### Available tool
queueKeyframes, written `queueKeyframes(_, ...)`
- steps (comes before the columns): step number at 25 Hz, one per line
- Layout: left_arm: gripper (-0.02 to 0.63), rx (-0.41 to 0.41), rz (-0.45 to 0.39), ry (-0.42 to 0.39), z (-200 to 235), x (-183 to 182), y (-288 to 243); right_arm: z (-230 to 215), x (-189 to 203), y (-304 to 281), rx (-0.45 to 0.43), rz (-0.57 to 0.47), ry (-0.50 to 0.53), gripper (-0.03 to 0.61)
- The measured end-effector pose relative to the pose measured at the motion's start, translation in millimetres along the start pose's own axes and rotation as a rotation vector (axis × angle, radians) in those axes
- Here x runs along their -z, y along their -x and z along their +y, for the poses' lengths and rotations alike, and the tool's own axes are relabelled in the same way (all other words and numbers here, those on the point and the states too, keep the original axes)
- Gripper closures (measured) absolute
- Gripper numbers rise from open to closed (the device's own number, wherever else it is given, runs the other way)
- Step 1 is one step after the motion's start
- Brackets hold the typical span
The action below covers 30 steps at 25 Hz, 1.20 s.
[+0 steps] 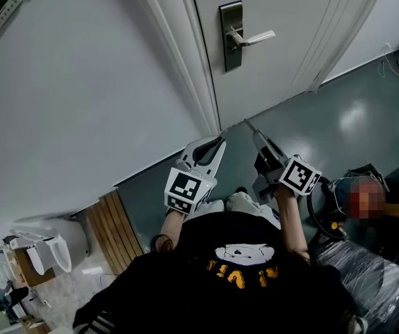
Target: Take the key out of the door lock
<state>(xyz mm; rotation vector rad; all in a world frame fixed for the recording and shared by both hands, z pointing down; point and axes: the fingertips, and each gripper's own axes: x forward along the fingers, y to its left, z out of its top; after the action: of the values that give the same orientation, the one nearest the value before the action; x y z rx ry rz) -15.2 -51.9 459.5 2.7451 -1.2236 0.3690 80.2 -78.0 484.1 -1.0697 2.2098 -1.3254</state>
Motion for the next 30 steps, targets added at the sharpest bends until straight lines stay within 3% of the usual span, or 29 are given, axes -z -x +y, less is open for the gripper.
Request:
queueKeyframes(16, 0.585, 0.035, -0.009, -0.001, 9.2, 30.2, 82.0, 43.4, 75.0, 7.3, 0.022, -0.019, 0.043, 0.557)
queueKeyframes(30, 0.584, 0.066, -0.048, -0.01, 9.9, 40.3, 106.5, 62.7, 98.9, 12.6, 0.021, -0.049, 0.077, 0.557)
